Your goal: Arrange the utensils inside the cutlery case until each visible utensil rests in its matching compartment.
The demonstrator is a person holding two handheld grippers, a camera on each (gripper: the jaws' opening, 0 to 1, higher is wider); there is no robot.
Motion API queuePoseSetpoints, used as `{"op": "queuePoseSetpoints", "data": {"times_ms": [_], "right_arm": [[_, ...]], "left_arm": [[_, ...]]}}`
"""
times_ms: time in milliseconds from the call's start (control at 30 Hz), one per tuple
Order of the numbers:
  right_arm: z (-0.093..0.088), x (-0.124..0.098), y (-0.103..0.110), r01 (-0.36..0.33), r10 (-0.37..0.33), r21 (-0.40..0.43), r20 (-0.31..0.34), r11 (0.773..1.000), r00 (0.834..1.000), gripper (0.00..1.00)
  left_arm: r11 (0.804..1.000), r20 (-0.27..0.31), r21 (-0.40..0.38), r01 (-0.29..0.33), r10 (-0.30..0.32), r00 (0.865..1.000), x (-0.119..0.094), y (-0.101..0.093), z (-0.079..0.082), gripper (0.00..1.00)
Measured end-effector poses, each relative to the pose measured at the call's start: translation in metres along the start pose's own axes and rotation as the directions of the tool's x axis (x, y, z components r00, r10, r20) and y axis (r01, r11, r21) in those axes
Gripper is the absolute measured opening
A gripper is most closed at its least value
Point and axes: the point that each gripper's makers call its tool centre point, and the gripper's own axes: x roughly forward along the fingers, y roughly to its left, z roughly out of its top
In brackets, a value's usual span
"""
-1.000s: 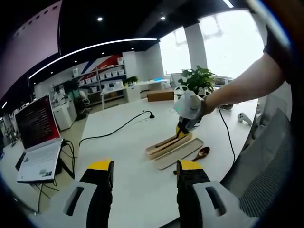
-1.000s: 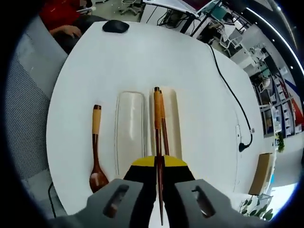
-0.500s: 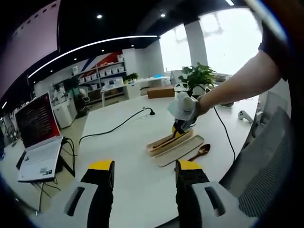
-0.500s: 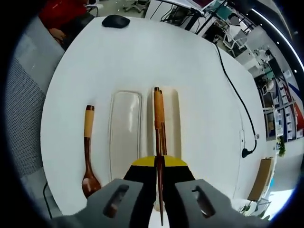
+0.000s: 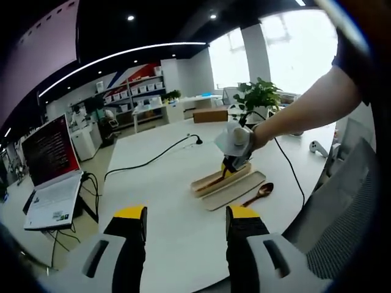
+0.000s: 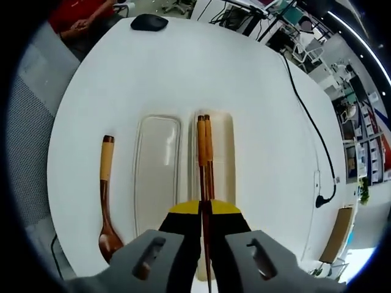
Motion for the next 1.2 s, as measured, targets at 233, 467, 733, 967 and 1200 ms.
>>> {"op": "queuePoseSetpoints", "data": {"times_ms": [233, 467, 733, 967, 1200], "right_arm": [[-0.003, 0.007, -0.002, -0.013, 0.013, 0.002, -0.006, 1.0, 1.0, 0.0], [0.0, 0.014, -0.003, -0.019, 0.019, 0.006, 0.002, 1.0, 1.0, 0.0], [-0.002, 0.019, -0.006, -0.019, 0.018, 0.022, 0.004, 1.0, 1.0, 0.0], [-0.004, 0.022, -0.005, -0.03, 0.03, 0.045, 0.005, 0.999, 1.0, 0.0], [-0.007, 0.02, -0.006, -0.032, 0.031, 0.057, 0.014, 0.998, 0.999, 0.03]], "left_arm": [[1.0, -0.009, -0.003, 0.007, -0.007, 1.0, 0.001, -0.002, -0.002, 0.53], [1.0, -0.016, -0.008, 0.012, -0.012, 1.0, 0.001, -0.002, -0.003, 0.53], [1.0, -0.022, -0.015, 0.019, -0.02, 1.0, 0.003, -0.003, -0.004, 0.53], [1.0, -0.022, -0.017, 0.016, -0.017, 1.0, 0.003, -0.002, -0.004, 0.53], [1.0, -0.019, -0.014, 0.012, -0.012, 1.0, 0.003, -0.001, -0.003, 0.53]]}}
